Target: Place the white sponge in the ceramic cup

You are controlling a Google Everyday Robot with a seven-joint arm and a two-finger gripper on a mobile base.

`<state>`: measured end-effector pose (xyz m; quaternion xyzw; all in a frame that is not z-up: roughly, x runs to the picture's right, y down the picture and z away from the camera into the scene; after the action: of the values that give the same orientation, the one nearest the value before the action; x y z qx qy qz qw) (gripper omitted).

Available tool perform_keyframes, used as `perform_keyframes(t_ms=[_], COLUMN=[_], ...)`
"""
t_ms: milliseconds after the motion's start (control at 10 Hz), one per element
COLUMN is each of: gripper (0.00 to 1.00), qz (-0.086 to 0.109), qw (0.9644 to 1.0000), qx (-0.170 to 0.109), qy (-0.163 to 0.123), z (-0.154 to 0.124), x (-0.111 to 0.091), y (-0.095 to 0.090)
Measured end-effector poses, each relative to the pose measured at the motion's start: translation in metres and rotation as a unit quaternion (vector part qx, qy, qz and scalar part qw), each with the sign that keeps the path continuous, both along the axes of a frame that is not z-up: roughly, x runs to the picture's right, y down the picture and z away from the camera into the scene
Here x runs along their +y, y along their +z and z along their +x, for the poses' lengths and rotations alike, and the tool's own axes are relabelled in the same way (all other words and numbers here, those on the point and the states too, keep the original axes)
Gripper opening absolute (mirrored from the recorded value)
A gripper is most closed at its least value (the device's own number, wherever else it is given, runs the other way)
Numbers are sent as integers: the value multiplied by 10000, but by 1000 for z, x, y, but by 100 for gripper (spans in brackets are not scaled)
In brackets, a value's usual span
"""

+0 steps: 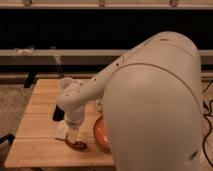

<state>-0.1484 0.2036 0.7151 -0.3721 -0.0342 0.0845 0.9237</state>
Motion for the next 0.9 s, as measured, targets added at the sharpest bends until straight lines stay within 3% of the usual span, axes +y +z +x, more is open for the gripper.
perform_keyframes(t_ms=[900], gripper=[74], qz=[0], qw=[10000], qx=[0], qy=[0], z=[0], x=[0], y=[0])
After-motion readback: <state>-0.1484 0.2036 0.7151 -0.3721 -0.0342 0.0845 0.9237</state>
